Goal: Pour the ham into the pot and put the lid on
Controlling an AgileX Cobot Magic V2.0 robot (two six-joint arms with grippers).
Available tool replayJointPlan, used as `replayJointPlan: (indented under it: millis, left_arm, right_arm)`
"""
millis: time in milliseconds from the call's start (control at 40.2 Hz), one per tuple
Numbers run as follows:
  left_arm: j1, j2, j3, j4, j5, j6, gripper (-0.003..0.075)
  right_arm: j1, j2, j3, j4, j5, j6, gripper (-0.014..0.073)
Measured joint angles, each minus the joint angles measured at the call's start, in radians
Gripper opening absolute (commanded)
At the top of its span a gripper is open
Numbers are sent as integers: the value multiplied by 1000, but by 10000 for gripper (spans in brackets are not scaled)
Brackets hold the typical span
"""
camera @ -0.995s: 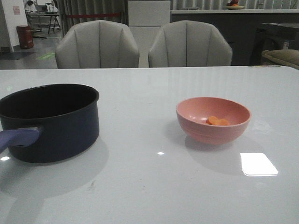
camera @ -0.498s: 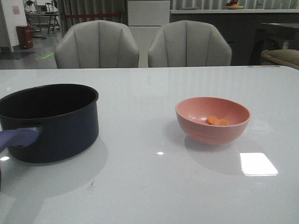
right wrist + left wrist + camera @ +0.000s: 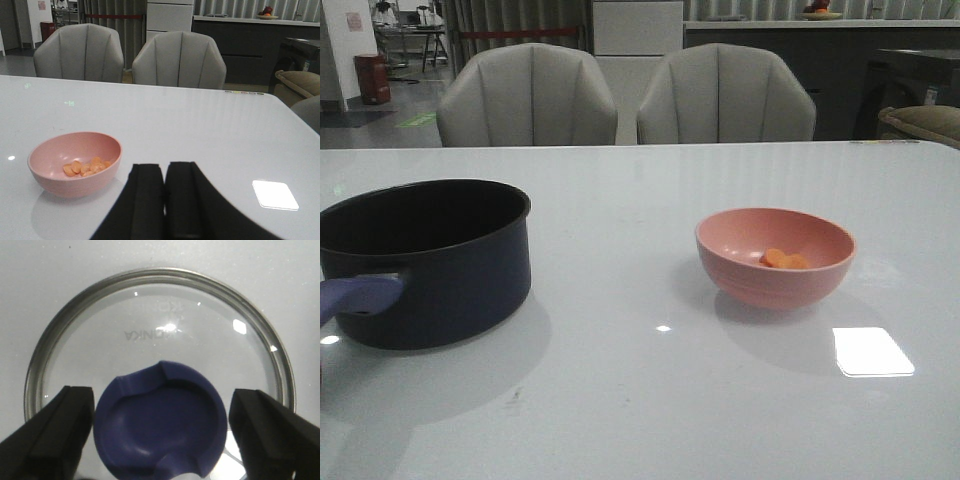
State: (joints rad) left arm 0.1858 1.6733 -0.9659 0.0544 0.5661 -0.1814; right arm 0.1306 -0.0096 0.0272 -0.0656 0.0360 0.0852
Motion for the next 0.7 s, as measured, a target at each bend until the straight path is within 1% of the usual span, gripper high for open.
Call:
replayJointPlan:
  millis: [249, 473, 547, 697]
  left_arm:
    - [0, -27, 0, 0, 4, 15, 564]
    - [-10, -204, 0, -20, 10, 25, 564]
    - [-38, -281, 0, -19, 10, 35, 564]
    - [-139, -412, 2, 17, 13, 40, 564]
  right_arm:
    - [0, 0, 0, 0, 0, 0, 150]
    - [0, 0, 0, 0, 0, 0, 150]
    - [0, 0, 0, 0, 0, 0, 150]
    - [0, 0, 0, 0, 0, 0, 150]
